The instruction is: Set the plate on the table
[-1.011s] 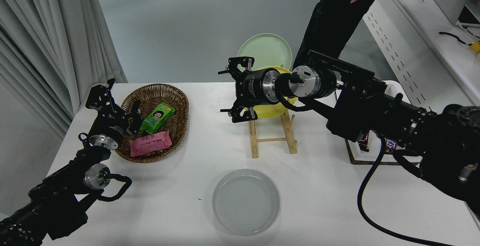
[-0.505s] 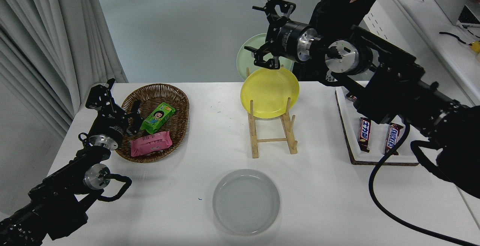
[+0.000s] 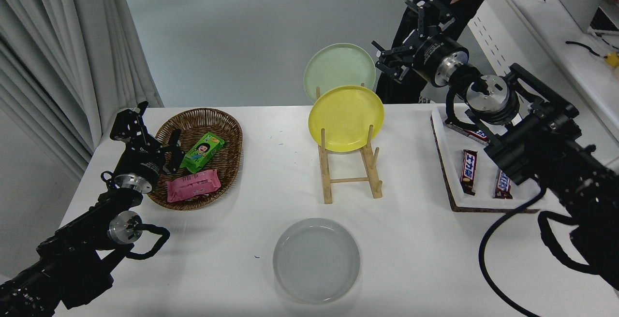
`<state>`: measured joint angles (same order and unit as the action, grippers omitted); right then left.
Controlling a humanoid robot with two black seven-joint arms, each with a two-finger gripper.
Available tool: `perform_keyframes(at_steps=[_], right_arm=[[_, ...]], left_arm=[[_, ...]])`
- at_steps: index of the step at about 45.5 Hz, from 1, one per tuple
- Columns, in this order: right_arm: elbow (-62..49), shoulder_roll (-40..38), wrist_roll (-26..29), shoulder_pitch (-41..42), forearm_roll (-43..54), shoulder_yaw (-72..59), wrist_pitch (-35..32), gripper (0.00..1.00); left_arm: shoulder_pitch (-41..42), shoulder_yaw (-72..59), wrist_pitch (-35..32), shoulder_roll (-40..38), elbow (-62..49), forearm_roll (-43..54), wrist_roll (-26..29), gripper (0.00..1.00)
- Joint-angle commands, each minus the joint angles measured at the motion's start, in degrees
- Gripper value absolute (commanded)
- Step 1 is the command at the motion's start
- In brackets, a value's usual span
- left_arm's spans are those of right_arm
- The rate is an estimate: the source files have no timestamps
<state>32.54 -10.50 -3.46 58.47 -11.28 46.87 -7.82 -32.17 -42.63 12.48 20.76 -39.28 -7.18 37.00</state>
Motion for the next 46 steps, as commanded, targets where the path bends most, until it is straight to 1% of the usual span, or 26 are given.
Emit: perform_keyframes(at_steps=[1, 9, 13, 23, 30, 36, 46], right_arm=[[-0.5, -2.2, -4.7, -7.5, 1.0, 2.8, -1.4, 0.99], [-1.2, -2.3, -6.4, -12.8, 3.4, 2.5, -5.5, 0.99], [-4.5, -1.8, -7.4, -14.5, 4.9, 3.1, -6.5, 0.99], [-12.3, 2.3, -10.3, -14.8, 4.7, 4.6, -7.4, 0.99], [-12.3, 3.7, -12.8, -16.2, 4.9, 8.1, -7.3, 0.99], [-12.5, 3.8, -12.9, -15.1, 4.9, 8.0, -6.3, 0.99], [-11.9, 3.8, -12.9, -15.1, 4.9, 5.9, -6.9, 0.99]], left_arm=[[0.0, 0.0, 0.0, 0.1, 0.0, 0.0, 0.0, 1.00], [0.0, 0.0, 0.0, 0.0, 0.0, 0.0, 0.0, 1.00], [0.0, 0.0, 0.0, 0.1, 0.0, 0.1, 0.0, 1.00], [-0.1, 0.0, 0.0, 0.0, 0.0, 0.0, 0.0, 1.00], [0.0, 0.0, 0.0, 0.0, 0.0, 0.0, 0.0, 1.00], [0.0, 0.0, 0.0, 0.1, 0.0, 0.1, 0.0, 1.00], [0.0, 0.0, 0.0, 0.0, 0.0, 0.0, 0.0, 1.00]])
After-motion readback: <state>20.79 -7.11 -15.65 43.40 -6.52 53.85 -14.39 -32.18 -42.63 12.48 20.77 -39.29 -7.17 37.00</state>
